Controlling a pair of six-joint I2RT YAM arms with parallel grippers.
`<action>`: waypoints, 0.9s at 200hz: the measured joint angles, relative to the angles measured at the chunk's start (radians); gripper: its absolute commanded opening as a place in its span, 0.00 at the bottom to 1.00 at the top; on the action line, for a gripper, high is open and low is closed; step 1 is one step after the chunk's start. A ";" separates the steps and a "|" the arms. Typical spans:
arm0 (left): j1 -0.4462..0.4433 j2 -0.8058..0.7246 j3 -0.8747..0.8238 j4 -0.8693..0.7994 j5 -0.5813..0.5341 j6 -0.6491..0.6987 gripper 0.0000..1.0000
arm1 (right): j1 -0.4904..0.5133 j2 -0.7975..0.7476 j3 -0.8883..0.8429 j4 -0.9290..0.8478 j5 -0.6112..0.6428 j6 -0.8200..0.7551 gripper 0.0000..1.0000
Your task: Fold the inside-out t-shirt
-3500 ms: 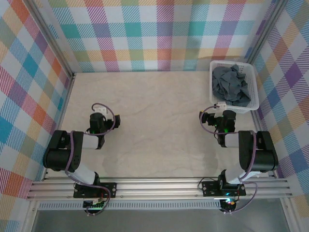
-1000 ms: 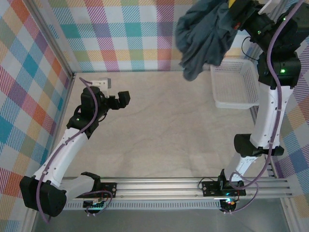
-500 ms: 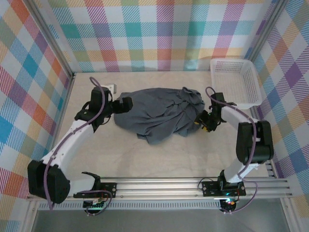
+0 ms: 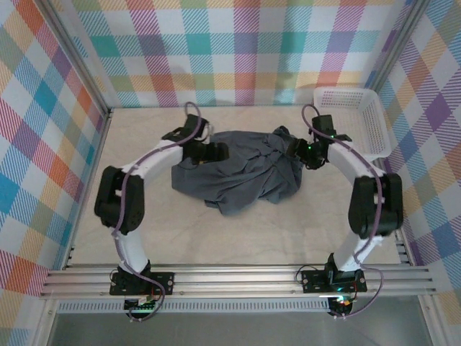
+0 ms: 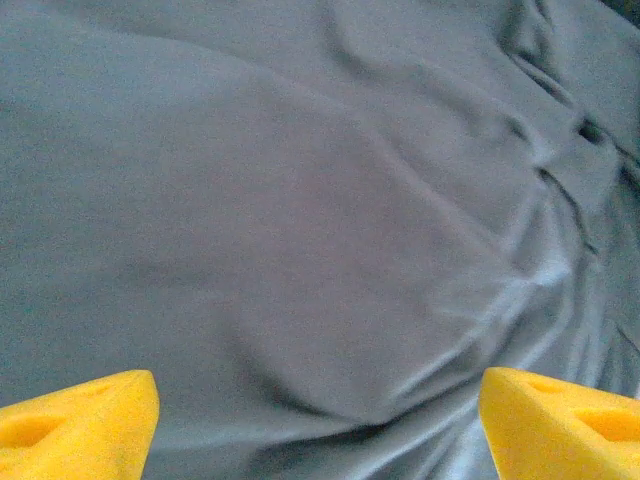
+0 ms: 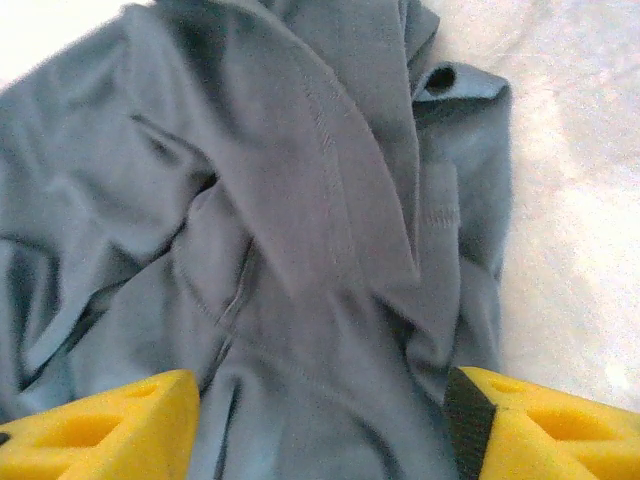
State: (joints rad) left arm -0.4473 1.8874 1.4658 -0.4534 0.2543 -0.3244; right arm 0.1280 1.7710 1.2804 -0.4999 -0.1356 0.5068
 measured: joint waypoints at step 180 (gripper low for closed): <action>-0.100 -0.452 -0.481 0.422 -0.108 0.331 1.00 | 0.359 -0.040 0.426 0.019 -0.402 -0.103 0.76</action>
State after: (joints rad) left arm -0.5468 1.4349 0.9844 -0.0311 0.1459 0.0067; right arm 0.4870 1.7306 1.7069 -0.4808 -0.5373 0.4042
